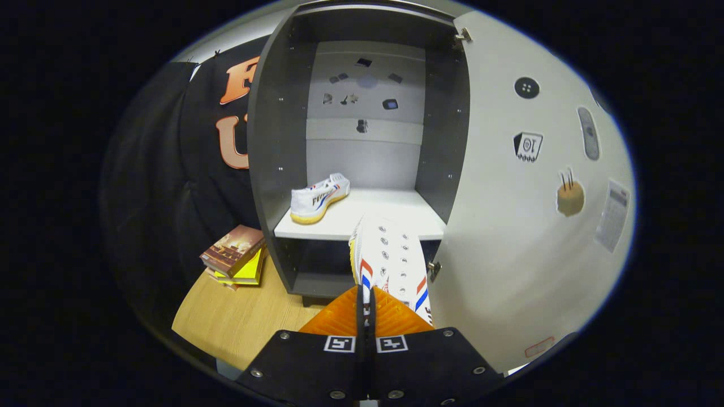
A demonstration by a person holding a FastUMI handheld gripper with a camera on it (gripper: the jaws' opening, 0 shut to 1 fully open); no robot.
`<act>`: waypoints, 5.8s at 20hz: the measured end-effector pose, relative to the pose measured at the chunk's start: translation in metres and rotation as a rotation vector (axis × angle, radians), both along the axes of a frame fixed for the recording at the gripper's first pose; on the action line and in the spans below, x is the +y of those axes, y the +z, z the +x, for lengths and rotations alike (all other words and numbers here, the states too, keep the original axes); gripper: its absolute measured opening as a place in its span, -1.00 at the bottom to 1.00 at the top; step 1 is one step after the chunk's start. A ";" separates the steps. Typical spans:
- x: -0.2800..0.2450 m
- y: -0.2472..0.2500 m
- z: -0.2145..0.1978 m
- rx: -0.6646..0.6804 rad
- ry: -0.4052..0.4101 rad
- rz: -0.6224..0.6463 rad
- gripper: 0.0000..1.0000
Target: Open the shoe cabinet door, grab the shoes and put them into the shoe cabinet, then close the shoe cabinet door.
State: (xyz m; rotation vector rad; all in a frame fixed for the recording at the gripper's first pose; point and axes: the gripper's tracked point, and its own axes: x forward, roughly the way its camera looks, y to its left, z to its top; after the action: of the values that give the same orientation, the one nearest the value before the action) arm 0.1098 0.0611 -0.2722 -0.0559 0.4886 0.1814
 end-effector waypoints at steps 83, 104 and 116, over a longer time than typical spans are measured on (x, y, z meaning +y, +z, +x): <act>-0.277 0.264 -0.172 -0.397 -0.228 -0.053 0.90; -0.286 0.228 -0.096 -0.365 -0.190 -0.011 0.81; -0.197 0.234 -0.101 -0.393 -0.015 0.105 0.80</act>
State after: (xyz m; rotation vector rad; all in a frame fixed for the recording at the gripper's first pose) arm 0.0086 -0.1355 -0.0382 0.0156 0.0877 0.1762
